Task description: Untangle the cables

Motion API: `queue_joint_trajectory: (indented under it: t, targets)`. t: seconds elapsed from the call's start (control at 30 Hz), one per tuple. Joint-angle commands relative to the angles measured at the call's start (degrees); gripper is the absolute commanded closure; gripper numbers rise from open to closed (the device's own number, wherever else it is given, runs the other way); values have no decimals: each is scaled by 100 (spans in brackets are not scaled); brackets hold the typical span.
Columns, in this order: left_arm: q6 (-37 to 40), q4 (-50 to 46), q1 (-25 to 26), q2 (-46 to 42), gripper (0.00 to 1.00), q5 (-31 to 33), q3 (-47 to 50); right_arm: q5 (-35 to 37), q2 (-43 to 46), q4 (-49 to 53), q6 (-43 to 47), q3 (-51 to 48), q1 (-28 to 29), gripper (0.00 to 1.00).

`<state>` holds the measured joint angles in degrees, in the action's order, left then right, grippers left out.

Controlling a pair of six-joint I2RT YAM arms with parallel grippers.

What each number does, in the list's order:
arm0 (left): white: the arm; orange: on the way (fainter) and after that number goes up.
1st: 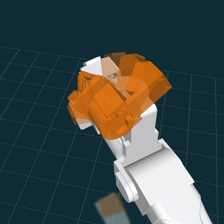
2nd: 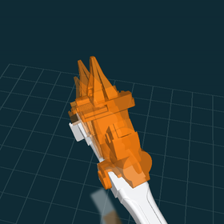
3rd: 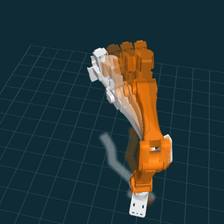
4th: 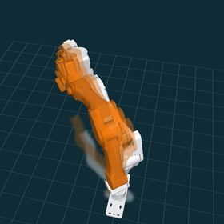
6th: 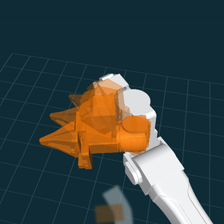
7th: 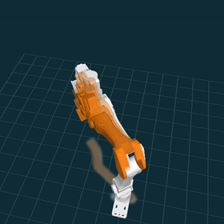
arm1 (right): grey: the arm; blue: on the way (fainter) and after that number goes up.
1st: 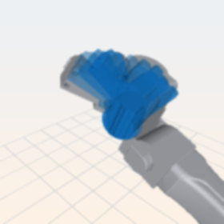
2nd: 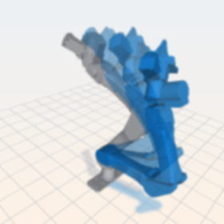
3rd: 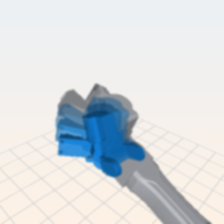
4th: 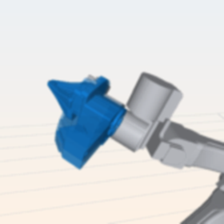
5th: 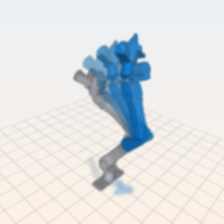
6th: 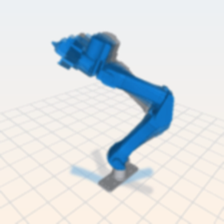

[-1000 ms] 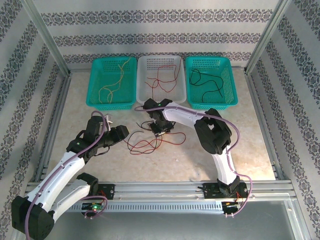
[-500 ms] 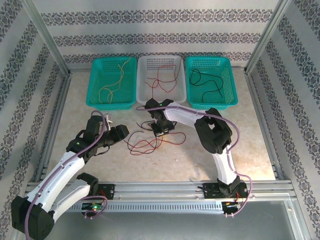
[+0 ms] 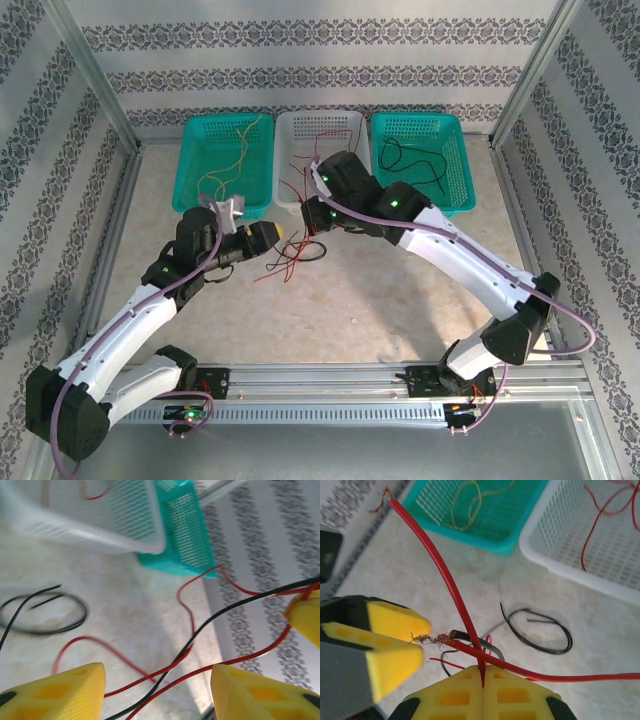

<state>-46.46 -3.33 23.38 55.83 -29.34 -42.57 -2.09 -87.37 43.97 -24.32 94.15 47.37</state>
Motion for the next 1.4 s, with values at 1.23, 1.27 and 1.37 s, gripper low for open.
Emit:
queue_joint_trajectory:
  t: [1.23, 1.27, 1.37]
  targets:
    - [63, 259, 440, 916, 91, 1643, 783, -1074, 1568, -942, -504, 160, -469, 100]
    - [60, 206, 434, 886, 92, 1606, 778, -1075, 1588, -951, -509, 133, -481, 100]
    - [112, 176, 431, 540, 86, 1396, 760, -1018, 1618, -916, -546, 46, -522, 100]
